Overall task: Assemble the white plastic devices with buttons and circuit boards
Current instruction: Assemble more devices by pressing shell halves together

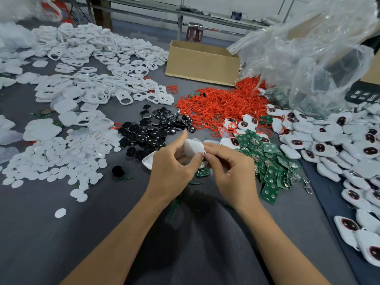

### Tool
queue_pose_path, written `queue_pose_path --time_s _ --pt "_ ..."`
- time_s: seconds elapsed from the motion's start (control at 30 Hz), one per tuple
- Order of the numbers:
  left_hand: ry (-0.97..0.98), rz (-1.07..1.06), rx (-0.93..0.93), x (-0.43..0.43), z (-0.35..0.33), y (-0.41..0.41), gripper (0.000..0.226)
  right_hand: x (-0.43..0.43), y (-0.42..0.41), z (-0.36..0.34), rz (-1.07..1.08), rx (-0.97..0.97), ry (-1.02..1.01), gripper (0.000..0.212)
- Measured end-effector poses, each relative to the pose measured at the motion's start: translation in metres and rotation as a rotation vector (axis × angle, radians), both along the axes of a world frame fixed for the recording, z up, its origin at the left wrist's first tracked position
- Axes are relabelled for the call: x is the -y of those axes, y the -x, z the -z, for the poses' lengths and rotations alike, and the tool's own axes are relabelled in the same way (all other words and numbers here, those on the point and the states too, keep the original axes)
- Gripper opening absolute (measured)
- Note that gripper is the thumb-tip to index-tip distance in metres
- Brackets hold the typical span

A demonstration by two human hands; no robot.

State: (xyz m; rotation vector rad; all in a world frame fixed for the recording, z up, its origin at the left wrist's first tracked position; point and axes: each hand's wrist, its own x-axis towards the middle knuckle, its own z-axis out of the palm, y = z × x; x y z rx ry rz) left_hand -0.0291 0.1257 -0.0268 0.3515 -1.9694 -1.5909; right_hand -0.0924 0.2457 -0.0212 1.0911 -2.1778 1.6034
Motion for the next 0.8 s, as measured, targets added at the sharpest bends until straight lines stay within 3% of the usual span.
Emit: queue_pose_path --time_s 0.3,0.53,0.8 --pt "-0.130 0.055 -0.027 -0.0012 -0.0032 -0.0008 0.074 -0.0011 -0.0034 -0.0023 -0.003 -0.087 0.016 0.019" --pt "-0.156 0.047 0.002 -0.0001 -0.0026 0.0005 0.059 -0.0028 -0.0048 -0.0045 0.027 -0.016 0.018 0.019" --pt "-0.166 0.082 0.017 -0.0006 -0.0045 -0.0024 0.059 -0.0067 -0.0050 -0.0065 0.019 -0.116 0.008 0.018"
